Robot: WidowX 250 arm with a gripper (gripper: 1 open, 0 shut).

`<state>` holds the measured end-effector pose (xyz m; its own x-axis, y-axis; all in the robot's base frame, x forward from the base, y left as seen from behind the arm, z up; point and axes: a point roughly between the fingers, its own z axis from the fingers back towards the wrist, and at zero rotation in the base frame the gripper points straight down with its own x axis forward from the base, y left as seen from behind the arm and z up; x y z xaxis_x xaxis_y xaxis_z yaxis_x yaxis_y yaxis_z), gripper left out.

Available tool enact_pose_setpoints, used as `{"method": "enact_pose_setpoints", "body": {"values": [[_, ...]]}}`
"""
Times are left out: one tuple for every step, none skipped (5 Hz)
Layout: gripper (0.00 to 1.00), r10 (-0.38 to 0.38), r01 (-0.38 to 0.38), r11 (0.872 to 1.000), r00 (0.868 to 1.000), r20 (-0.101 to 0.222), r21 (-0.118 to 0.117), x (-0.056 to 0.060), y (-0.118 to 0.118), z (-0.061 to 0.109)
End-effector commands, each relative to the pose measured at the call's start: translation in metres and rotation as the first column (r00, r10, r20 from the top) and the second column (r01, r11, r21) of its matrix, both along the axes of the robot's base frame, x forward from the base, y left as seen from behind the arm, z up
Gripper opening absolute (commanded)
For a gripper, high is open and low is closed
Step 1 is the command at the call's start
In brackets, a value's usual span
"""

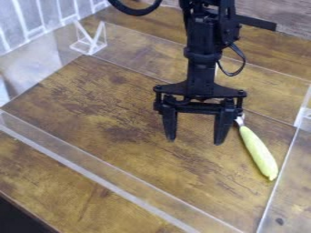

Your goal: Move the green spoon to the left

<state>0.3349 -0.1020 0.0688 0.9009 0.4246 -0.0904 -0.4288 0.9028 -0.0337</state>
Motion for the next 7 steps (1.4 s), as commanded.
{"method": "enact_pose_setpoints", "body": {"values": [[1.0,0.057,-0.056,0.998,0.996,0.065,-0.017,0.008,-0.027,0.007],[1.0,0.103,-0.102,0.995,0.992,0.076,-0.022,0.017,-0.053,-0.004],[1.0,0.169,-0.167,0.985,0.982,0.087,-0.032,0.032,-0.055,-0.003],[1.0,0.187,-0.185,0.982,0.978,0.09,-0.025,0.041,-0.049,-0.001],[1.0,0.176,-0.176,0.984,0.98,0.095,-0.014,0.04,-0.048,-0.004],[1.0,0.165,-0.166,0.986,0.981,0.099,-0.004,0.038,-0.049,-0.006],[1.0,0.225,-0.226,0.974,0.969,0.102,0.004,0.049,-0.047,-0.01]]}}
